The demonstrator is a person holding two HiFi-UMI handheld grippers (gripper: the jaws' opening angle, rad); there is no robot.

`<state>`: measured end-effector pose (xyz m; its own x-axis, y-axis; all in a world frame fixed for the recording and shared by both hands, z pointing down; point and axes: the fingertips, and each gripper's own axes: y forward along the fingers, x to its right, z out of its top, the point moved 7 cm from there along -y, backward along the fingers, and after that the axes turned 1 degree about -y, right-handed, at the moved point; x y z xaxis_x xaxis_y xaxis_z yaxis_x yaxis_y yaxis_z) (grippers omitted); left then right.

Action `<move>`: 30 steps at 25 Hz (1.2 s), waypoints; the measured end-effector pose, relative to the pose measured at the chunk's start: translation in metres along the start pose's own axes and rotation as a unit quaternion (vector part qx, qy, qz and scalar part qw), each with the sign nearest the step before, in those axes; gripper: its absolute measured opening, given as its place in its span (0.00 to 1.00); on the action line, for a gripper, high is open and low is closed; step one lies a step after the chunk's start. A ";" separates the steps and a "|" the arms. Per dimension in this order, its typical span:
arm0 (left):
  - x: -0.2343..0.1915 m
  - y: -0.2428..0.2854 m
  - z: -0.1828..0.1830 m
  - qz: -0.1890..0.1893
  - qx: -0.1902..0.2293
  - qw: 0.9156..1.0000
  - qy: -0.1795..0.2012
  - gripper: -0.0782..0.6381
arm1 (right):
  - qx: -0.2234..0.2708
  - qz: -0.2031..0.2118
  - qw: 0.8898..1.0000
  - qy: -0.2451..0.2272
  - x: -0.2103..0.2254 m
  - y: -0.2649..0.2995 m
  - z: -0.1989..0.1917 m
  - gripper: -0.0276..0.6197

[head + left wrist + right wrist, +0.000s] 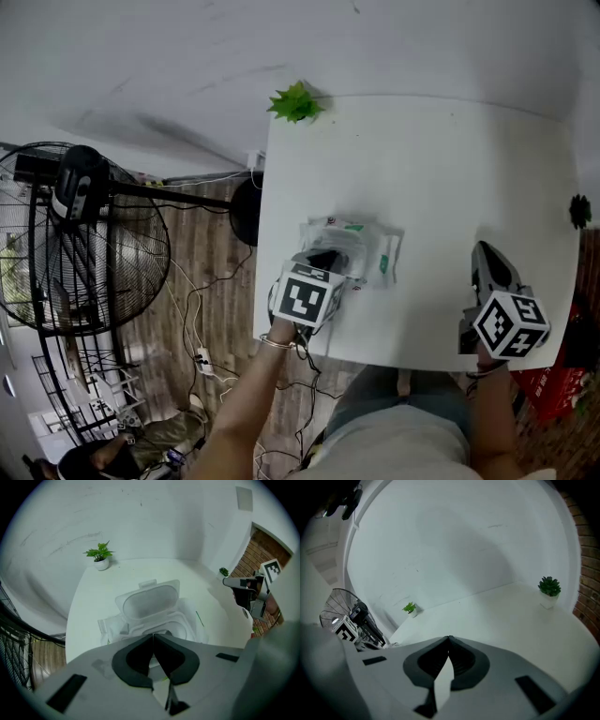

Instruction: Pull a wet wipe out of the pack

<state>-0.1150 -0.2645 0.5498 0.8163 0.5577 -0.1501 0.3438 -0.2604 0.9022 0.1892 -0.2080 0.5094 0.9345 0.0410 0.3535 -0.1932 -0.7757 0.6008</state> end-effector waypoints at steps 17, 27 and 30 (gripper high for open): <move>0.003 -0.008 -0.001 0.014 0.020 1.000 -0.016 0.13 | 0.015 0.000 1.000 -0.005 0.004 -0.013 0.010 0.04; 0.005 -0.018 0.001 0.025 0.029 0.999 -0.020 0.13 | 0.023 0.004 1.000 -0.008 0.005 -0.021 0.015 0.04; 0.006 -0.022 0.003 0.029 0.035 0.999 -0.019 0.13 | 0.026 0.005 1.000 -0.009 0.007 -0.024 0.016 0.04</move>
<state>-0.1164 -0.2582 0.5281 0.8527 0.5097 -0.1142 0.3253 -0.3470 0.8796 0.2048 -0.1996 0.4856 0.9379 0.0233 0.3462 -0.1865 -0.8075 0.5596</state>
